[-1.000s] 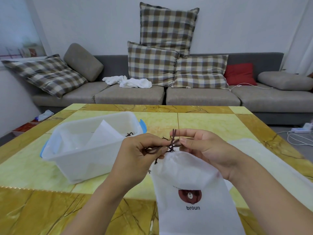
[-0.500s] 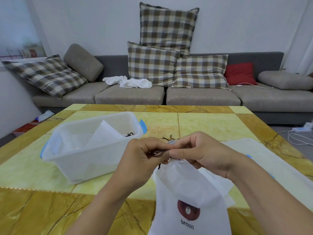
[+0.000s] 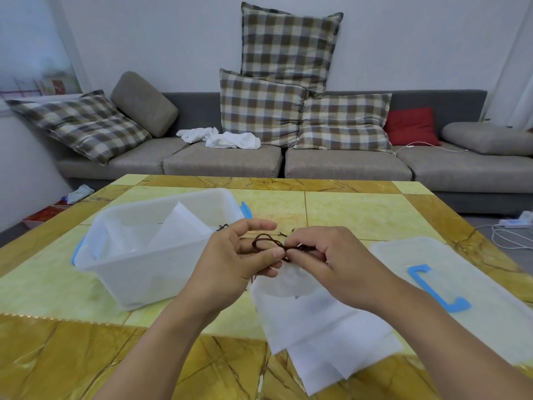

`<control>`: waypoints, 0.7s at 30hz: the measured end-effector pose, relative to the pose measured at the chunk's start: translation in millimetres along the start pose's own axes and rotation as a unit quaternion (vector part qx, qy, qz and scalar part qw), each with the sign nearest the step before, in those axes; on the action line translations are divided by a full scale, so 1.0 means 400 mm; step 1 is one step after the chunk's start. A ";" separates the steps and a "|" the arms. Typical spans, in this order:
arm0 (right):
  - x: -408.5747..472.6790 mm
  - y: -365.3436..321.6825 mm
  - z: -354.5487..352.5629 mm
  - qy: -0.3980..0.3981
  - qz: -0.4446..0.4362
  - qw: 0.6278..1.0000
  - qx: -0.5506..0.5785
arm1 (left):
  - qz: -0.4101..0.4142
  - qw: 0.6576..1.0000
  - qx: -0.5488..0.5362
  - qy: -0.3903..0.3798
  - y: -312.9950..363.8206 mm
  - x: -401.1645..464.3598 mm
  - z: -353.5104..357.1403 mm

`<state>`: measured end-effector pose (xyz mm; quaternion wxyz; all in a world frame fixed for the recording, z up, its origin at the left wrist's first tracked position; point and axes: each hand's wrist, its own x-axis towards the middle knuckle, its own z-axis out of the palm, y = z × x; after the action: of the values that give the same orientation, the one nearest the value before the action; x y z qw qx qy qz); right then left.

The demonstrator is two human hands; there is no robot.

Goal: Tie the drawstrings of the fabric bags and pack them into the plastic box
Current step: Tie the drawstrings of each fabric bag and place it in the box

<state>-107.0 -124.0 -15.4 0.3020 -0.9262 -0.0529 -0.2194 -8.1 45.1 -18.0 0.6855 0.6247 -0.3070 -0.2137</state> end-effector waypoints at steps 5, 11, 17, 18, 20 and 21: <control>-0.002 -0.004 0.009 0.001 0.092 0.973 0.211 | 0.026 1.000 0.004 0.012 0.006 -0.002 -0.041; 0.004 -0.017 0.035 0.008 0.101 0.970 0.220 | 0.075 0.993 0.077 0.036 -0.013 -0.004 -0.011; 0.008 -0.024 0.067 0.068 0.125 0.977 0.159 | 0.085 0.976 0.169 0.111 -0.034 -0.005 0.019; 0.010 -0.023 0.071 0.078 0.132 0.976 0.154 | 0.086 0.973 0.175 0.125 -0.038 -0.005 0.024; 0.012 -0.024 0.076 0.093 0.143 0.975 0.140 | 0.081 0.972 0.180 0.129 -0.039 -0.008 0.035; 0.012 -0.025 0.077 0.098 0.144 0.976 0.130 | 0.070 0.975 0.175 0.121 -0.036 -0.009 0.039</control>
<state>-93.3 -98.1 -30.3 0.4524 -0.8506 0.0830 -0.2549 -20.0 34.3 -32.3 0.6113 0.7329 -0.2970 -0.0309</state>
